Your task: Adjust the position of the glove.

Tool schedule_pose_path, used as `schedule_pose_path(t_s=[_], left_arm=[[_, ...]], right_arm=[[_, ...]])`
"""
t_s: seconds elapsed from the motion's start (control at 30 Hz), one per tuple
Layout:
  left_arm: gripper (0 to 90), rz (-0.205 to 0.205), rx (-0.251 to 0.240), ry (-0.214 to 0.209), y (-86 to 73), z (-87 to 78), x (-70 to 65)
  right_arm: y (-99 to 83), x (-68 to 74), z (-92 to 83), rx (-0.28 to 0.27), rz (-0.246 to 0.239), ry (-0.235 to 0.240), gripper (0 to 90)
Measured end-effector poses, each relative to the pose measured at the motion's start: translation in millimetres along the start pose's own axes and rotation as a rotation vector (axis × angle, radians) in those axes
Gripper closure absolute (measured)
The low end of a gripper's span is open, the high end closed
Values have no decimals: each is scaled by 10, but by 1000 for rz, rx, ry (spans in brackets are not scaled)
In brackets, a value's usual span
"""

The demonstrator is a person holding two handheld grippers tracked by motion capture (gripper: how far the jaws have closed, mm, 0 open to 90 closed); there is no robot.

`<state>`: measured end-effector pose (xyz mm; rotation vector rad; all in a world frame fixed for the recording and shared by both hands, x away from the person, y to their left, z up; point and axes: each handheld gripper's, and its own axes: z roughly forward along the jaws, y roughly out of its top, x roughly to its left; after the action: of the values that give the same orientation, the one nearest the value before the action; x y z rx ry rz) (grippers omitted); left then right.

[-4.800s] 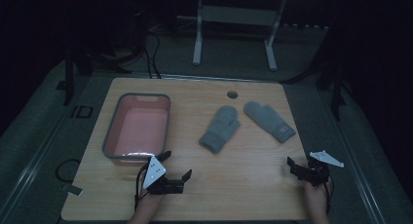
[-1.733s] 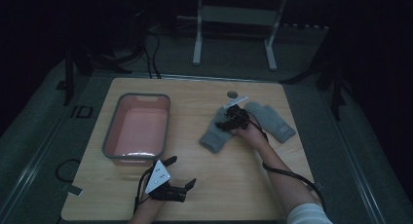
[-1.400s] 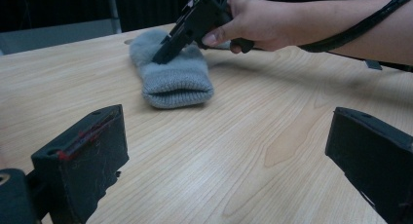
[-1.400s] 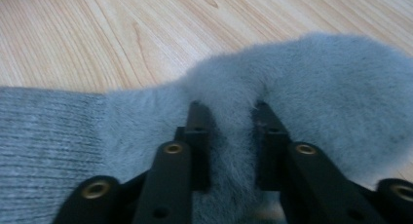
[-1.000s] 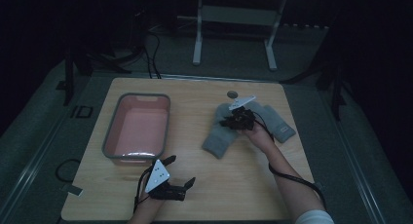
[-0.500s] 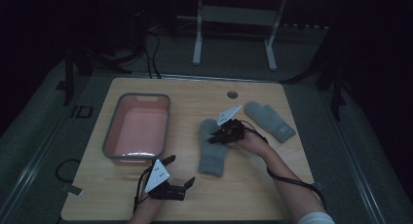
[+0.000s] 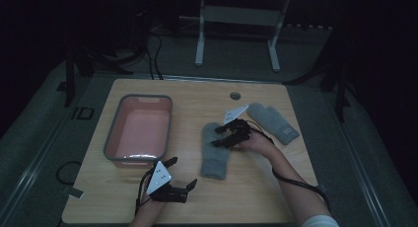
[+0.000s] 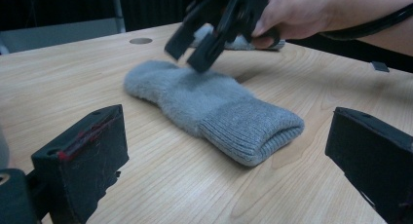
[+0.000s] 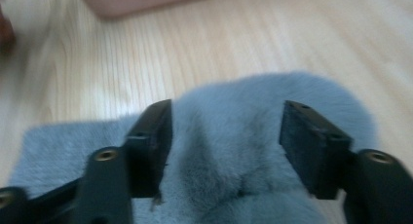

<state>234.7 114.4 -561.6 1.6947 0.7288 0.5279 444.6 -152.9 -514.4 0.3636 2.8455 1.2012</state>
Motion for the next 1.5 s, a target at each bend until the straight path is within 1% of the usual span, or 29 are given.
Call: schedule_pose_path(t_s=[0.1,0.17,0.27,0.37,0.4,0.43,0.5,0.53,0.57,0.6,0.63,0.67,0.77,0.8,0.87,0.9,0.97,1.03,1.07,1.1,1.13,1.23,1.27,1.3,1.33,1.37,1.4,1.47,1.5], left_arm=[[20,-1,-3,2,-1,-7,0],[20,-3,-2,2,-3,-8,0],[20,-4,-1,2,-5,-5,0],[20,-3,1,2,-6,0,-2],[20,-3,3,2,-6,2,-1],[20,-4,3,1,-7,4,0],[20,-7,4,1,-7,8,2],[20,-9,4,0,-8,12,2],[20,-11,4,1,-11,16,3],[21,-11,4,1,-11,16,3],[21,-12,4,1,-11,18,2],[20,-12,3,-1,-12,18,1],[20,-12,6,-3,-15,23,2],[20,-12,6,-3,-16,24,2],[20,-12,6,-3,-16,24,3],[20,-13,6,-4,-17,24,4],[20,-15,4,-6,-18,24,4],[20,-15,4,-5,-18,23,5],[20,-15,2,-5,-17,22,6],[20,-15,2,-5,-16,20,8],[21,-15,0,-5,-15,14,14],[20,-17,-1,-6,-16,13,18],[20,-18,-1,-6,-17,13,18],[20,-20,-1,-7,-18,14,18],[20,-21,0,-8,-19,15,17],[20,-21,1,-8,-20,17,16],[20,-20,2,-8,-22,22,14],[20,-19,1,-9,-22,25,13],[20,-19,1,-9,-22,25,13]], right_arm=[[-27,24,-167,-49,40,-52,197],[-80,24,-298,-70,57,-100,190],[-205,-47,-524,-98,123,-140,185],[-357,-133,-760,-112,160,-231,185],[-410,-158,-834,-113,170,-263,196],[-466,-191,-901,-103,182,-278,233],[-573,-272,-1022,-83,223,-303,244],[-631,-306,-1079,-88,229,-325,246],[-688,-337,-1135,-95,235,-345,286],[-688,-337,-1135,-95,235,-345,286],[-778,-387,-1214,-77,234,-396,340],[-897,-475,-1286,-33,232,-462,422],[-1022,-601,-1335,-28,269,-485,477],[-1081,-666,-1350,-19,274,-507,497],[-1097,-686,-1352,-19,279,-511,497],[-1137,-745,-1352,-19,293,-510,501],[-1190,-844,-1317,2,285,-516,507],[-1202,-867,-1306,7,285,-518,507],[-1242,-926,-1251,43,272,-523,503],[-1259,-945,-1230,61,270,-526,503],[-1287,-970,-1202,71,277,-511,494],[-1341,-994,-1146,107,279,-516,496],[-1392,-1011,-1130,80,307,-499,515],[-1392,-1011,-1130,80,307,-499,515],[-1403,-1010,-1131,75,308,-499,536],[-1424,-998,-1128,60,322,-498,629],[-1425,-989,-1127,57,334,-498,677],[-1414,-968,-1127,56,362,-509,741],[-1414,-968,-1127,56,362,-509,741]])
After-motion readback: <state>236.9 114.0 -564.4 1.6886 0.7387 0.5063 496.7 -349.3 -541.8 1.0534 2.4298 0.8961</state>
